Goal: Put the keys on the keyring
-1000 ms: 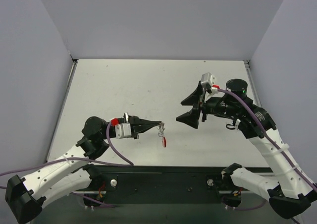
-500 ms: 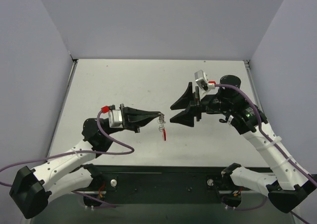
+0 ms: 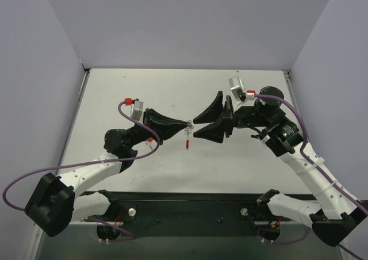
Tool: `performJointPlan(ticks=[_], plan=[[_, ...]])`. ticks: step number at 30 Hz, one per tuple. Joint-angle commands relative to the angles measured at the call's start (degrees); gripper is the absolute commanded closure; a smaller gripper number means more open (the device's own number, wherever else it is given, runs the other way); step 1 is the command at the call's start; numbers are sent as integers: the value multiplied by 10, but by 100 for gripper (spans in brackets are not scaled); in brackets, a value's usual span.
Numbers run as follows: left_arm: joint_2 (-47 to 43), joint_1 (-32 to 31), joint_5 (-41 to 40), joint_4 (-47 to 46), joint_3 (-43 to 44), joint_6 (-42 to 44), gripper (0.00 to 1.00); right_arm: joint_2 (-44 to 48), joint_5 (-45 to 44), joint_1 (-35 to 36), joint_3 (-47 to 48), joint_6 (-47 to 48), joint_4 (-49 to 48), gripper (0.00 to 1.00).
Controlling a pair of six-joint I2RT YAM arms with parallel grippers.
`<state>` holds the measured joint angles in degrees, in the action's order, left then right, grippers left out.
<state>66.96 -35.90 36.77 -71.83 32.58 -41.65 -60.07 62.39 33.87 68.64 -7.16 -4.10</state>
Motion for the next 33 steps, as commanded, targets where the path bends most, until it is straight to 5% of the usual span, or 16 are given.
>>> performJointPlan(ticks=[1,28,32,33], plan=[[-17,-1,14,-237,23,-37,100,-9,7,8,-5,-6,-75,53],[-22,-9,35,-237,31,-26,100,-45,-28,14,-25,7,-67,74],[-23,-9,37,-238,30,-23,100,-44,-30,15,-28,3,-72,100],[-24,-9,37,-238,30,-21,100,-44,-32,15,-27,3,-70,100]])
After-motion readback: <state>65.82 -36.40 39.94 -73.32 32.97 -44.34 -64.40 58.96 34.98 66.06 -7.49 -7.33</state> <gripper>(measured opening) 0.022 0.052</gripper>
